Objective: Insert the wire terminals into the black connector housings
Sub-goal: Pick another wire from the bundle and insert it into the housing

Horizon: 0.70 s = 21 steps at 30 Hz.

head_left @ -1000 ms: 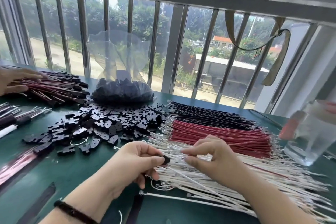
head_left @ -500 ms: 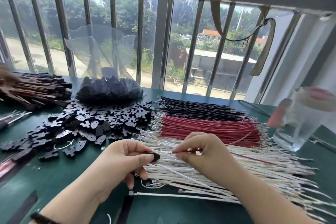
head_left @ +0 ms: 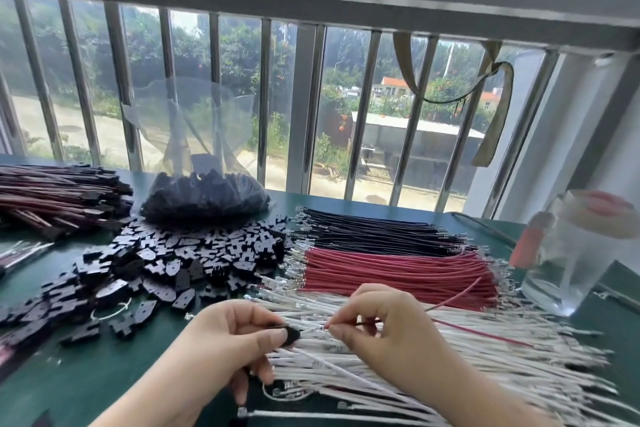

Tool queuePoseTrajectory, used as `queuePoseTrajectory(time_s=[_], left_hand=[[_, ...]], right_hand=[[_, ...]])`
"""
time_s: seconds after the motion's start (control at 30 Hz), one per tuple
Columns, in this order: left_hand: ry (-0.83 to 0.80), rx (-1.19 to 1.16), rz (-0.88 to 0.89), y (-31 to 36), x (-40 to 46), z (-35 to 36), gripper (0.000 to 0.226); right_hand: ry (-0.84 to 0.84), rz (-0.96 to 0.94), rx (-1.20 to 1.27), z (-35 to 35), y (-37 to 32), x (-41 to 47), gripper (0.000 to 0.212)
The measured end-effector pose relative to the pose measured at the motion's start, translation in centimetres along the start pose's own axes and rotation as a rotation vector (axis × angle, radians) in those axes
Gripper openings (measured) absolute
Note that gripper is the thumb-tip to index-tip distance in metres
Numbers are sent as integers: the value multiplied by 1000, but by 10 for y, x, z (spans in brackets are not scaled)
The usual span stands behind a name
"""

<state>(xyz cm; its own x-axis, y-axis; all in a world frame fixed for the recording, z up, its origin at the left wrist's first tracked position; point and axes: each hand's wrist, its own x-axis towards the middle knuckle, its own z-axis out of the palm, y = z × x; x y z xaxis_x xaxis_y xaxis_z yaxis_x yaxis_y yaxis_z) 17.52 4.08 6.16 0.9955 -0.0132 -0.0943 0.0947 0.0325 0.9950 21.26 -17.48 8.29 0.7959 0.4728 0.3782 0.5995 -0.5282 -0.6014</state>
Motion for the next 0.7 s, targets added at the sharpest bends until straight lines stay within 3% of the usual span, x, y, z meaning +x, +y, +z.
queuePoseTrajectory(time_s=[0.33, 0.4, 0.57, 0.63, 0.7], left_hand=[[-3, -25, -5, 1, -2, 0, 40], [-2, -20, -6, 0, -1, -1, 38], [-60, 64, -41, -1, -1, -1, 22], [-74, 91, -51, -1, -2, 0, 12], [-68, 96, -41, -1, -4, -1, 9]], right_hand=[[63, -18, 61, 0, -3, -2, 13], [183, -42, 54, -8, -7, -2, 13], [714, -197, 278, -63, -22, 1, 2], [759, -248, 173, -82, -29, 9, 10], [687, -223, 55, -89, -30, 24, 21]])
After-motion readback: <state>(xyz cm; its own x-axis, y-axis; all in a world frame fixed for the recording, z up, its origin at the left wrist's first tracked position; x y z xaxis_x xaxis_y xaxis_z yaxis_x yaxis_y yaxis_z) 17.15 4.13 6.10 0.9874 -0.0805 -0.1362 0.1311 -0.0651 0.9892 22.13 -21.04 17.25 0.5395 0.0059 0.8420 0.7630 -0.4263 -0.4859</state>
